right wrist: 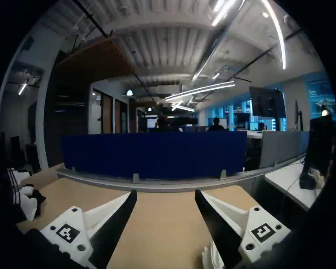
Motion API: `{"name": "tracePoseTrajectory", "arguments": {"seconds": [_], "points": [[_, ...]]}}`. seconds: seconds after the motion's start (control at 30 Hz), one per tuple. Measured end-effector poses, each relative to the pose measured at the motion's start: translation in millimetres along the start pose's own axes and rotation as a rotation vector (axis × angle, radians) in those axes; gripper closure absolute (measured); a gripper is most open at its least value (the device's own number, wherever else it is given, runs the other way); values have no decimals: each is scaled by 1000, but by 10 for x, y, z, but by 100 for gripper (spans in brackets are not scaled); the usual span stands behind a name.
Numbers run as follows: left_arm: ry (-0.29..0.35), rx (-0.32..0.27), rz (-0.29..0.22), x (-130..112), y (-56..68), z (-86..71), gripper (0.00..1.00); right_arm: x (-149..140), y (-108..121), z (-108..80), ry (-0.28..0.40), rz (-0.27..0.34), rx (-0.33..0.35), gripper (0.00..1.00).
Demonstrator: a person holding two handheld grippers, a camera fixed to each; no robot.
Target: Fold towel
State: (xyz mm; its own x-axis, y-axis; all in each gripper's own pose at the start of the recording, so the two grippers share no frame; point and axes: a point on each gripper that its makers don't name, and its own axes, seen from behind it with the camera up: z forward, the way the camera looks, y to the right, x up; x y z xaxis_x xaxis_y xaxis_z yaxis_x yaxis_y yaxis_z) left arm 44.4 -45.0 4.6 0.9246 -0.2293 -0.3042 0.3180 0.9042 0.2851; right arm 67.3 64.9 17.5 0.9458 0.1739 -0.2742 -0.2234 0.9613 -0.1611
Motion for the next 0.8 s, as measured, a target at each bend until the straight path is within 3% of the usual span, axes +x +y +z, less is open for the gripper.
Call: {"name": "tracePoseTrajectory", "arguments": {"seconds": [0.2,0.57,0.8], "points": [[18,-4,11,-18,-38,7,1,22,-140,40,7,-16,6,0],[68,8,99,-68,-43,-28,1,-62,-358,87,-15,-63,21,0],[88,19,159,-246,-71,-12,0,-104,-428,91,-32,-73,27,0]]}}
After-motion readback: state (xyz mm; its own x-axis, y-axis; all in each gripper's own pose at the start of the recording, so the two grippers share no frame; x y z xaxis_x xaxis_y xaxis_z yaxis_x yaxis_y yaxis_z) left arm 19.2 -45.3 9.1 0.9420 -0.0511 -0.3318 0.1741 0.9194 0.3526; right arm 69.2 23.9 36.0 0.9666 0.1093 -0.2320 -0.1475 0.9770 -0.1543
